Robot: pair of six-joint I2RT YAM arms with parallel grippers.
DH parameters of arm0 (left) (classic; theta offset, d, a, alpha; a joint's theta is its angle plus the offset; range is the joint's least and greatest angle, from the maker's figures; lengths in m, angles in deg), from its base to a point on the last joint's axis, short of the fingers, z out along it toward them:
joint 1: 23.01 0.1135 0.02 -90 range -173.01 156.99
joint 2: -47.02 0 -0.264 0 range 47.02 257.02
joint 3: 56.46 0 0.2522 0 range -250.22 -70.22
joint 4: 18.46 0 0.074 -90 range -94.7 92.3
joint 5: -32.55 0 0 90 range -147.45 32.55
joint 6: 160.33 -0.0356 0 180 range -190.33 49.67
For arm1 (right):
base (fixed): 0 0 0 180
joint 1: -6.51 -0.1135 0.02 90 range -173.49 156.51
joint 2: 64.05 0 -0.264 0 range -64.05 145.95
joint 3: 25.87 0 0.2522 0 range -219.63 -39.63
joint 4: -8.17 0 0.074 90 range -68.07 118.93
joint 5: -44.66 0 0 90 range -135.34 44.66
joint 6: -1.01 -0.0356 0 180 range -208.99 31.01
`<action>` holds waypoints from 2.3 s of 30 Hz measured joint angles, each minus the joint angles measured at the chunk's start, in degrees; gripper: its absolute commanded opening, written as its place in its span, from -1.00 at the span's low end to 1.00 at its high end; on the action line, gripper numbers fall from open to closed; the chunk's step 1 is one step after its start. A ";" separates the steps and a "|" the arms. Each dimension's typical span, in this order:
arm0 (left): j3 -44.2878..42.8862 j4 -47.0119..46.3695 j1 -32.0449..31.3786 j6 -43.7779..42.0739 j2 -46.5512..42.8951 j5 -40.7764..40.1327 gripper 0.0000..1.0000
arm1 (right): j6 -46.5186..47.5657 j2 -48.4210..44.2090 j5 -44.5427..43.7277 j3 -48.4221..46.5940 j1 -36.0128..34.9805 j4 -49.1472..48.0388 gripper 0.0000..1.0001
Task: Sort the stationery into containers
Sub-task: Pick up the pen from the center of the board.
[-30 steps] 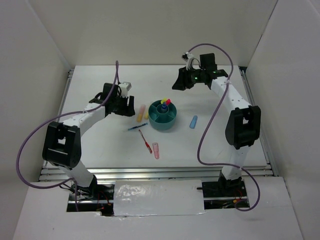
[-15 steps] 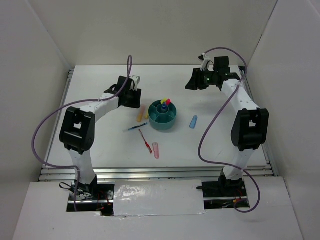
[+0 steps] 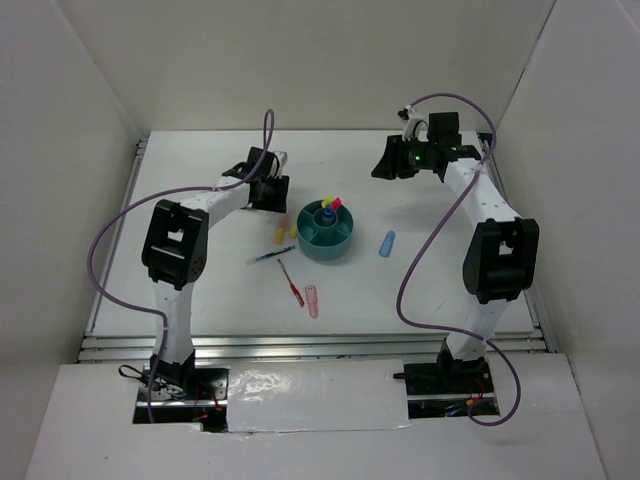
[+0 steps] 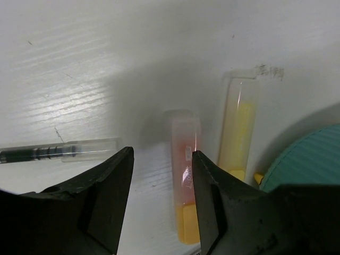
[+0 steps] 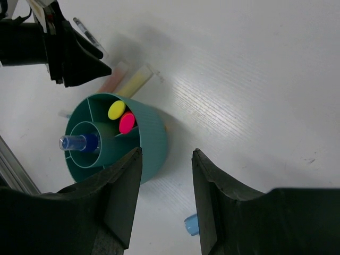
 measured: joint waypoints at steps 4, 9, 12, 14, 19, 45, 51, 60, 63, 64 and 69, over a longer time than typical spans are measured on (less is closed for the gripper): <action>-0.39 1.25 -0.28 0.11 1.53 0.37 0.21 | 0.13 0.00 -0.15 0.00 -0.02 -0.02 -0.01; -0.70 2.21 -1.11 0.09 2.21 0.66 0.19 | 0.15 0.00 -0.15 0.00 0.00 0.00 -0.01; -1.53 3.08 -1.60 0.00 3.02 0.04 0.05 | 0.24 0.00 -0.13 0.00 0.09 -0.02 -0.01; -2.40 3.76 -1.75 0.07 3.54 -0.35 -0.11 | 0.55 0.00 -0.13 -0.02 0.09 0.02 -0.01; -2.91 4.59 -1.66 0.15 3.82 -0.52 -0.63 | 2.51 0.00 -0.11 -0.07 -0.13 0.37 -0.01; -7.43 11.89 9.64 19.91 -9.20 17.99 -1.00 | 52.68 -11.10 2.86 12.22 -22.80 -14.49 0.13; -3.56 16.31 9.64 22.88 -9.27 20.68 -1.00 | 69.31 -9.38 7.58 13.86 -27.26 -18.14 0.10; 0.72 18.91 9.60 22.84 -15.26 22.34 -1.00 | 91.78 -3.39 13.79 11.45 -31.12 -11.52 0.14; 3.04 19.04 9.60 22.95 -17.16 23.21 -1.00 | 97.33 -2.80 14.53 11.43 -32.04 -8.15 0.16; 3.72 19.08 9.60 23.06 -17.51 23.45 -1.00 | 98.99 -2.69 14.58 11.43 -32.44 -7.37 0.16; 5.84 19.45 9.57 24.11 -17.75 23.96 -0.98 | 103.60 -2.25 14.73 11.43 -34.60 -6.93 0.20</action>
